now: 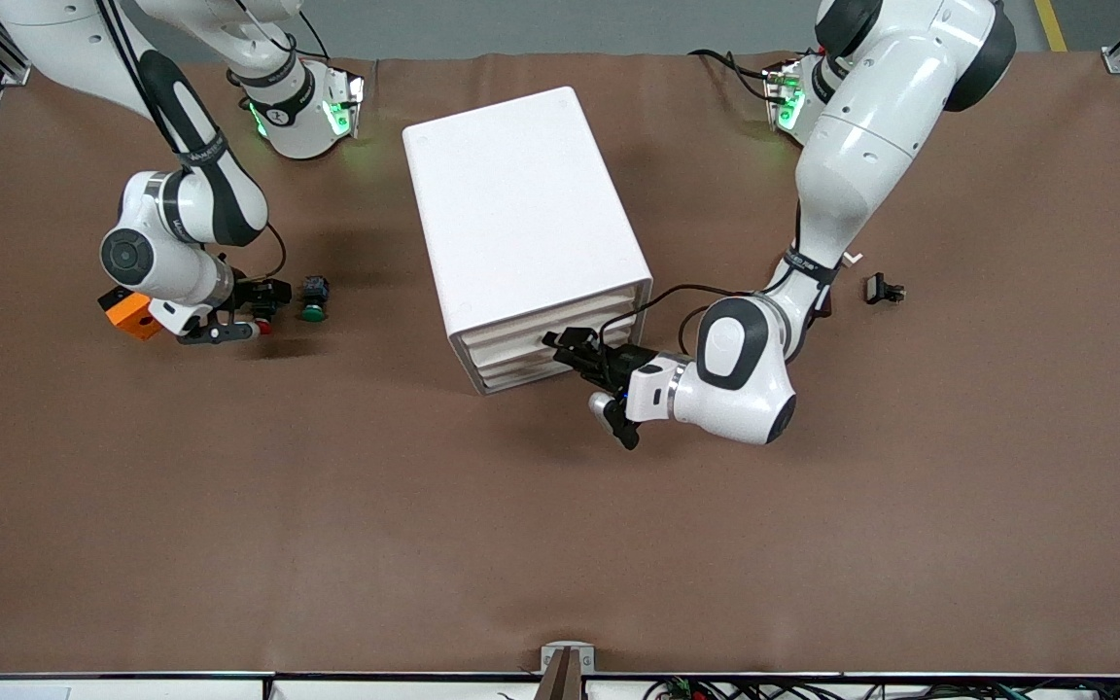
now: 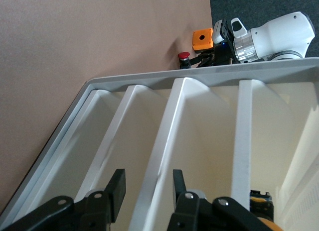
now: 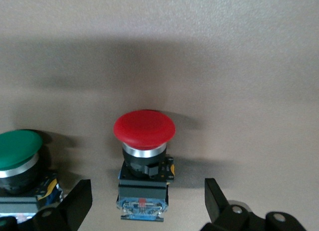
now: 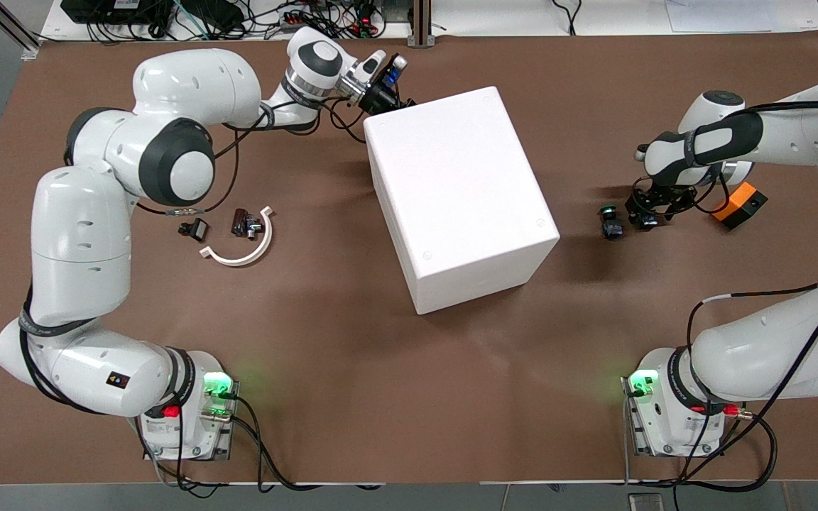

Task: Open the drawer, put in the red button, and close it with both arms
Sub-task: 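Grasp the red button with the right gripper while the left gripper hooks the drawer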

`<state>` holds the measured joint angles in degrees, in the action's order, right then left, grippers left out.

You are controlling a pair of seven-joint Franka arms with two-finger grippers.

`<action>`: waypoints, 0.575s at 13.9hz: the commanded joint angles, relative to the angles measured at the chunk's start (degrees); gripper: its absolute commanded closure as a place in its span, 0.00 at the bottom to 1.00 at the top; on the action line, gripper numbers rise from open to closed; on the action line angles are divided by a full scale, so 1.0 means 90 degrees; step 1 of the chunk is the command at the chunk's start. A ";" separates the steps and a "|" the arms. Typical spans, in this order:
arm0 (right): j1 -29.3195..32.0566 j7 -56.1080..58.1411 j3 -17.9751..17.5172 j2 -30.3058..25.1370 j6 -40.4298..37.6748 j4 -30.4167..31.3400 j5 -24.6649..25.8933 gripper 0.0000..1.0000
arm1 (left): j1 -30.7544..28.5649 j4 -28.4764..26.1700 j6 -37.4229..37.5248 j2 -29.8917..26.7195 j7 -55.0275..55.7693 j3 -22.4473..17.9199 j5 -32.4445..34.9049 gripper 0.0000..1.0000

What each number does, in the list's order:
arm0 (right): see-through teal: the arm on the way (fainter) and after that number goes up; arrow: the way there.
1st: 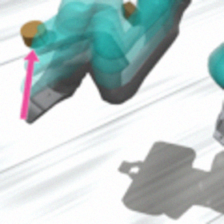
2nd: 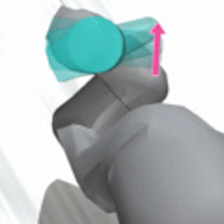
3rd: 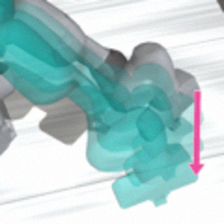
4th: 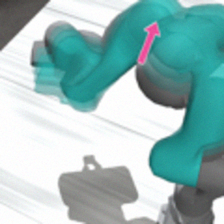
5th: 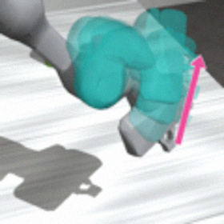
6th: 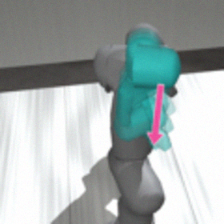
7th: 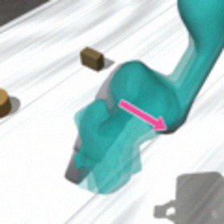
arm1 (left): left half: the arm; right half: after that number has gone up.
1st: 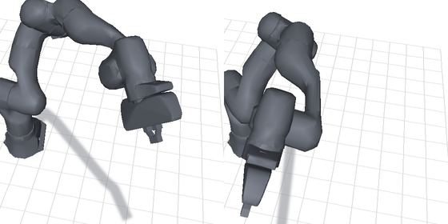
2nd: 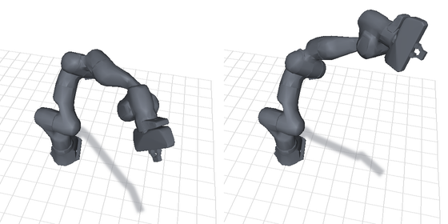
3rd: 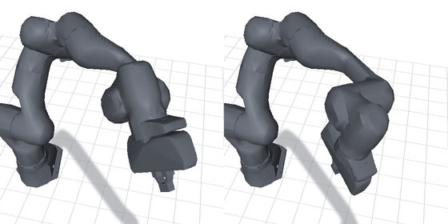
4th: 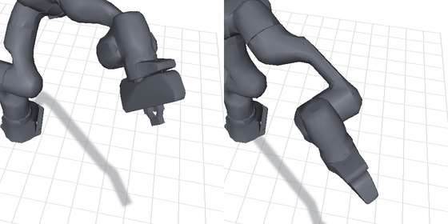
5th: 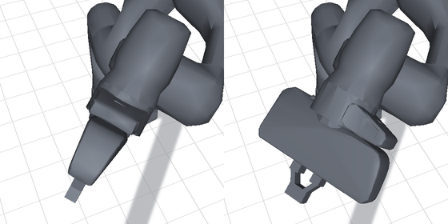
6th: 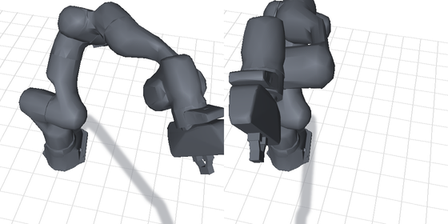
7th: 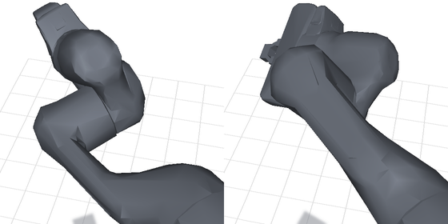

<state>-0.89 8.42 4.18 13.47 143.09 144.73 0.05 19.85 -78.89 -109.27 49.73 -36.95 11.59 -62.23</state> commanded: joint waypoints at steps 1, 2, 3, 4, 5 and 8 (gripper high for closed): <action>-0.0018 -0.0057 0.0004 0.0075 0.0039 -0.0006 -0.0084 0.24 | 0.0021 -0.0198 0.0051 0.0002 -0.0094 -0.0009 -0.0340 0.55; -0.0018 -0.0057 0.0004 0.0075 0.0039 -0.0016 -0.0084 0.41 | 0.0030 -0.0257 0.0051 -0.0008 -0.0094 -0.0009 -0.0400 0.55; -0.0018 -0.0057 0.0004 0.0085 0.0049 -0.0016 -0.0084 0.55 | 0.0040 -0.0277 0.0051 -0.0008 -0.0094 -0.0009 -0.0429 0.55; -0.0018 -0.0057 0.0004 0.0085 0.0049 -0.0026 -0.0084 0.66 | 0.0040 -0.0287 0.0051 -0.0017 -0.0094 -0.0009 -0.0449 0.55; -0.0018 -0.0047 0.0004 0.0085 0.0068 -0.0026 -0.0084 0.71 | 0.0031 -0.0287 0.0051 -0.0037 -0.0084 0.0001 -0.0449 0.59; -0.0018 0.0002 0.0004 0.0124 0.0078 -0.0084 -0.0074 0.80 | 0.0021 -0.0287 0.0188 -0.0056 -0.0093 0.0001 -0.0449 0.75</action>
<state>-0.88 8.40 4.38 13.93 143.24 144.44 0.05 19.94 -80.72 -108.38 49.82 -36.95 11.63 -64.77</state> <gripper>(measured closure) 0.581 0.617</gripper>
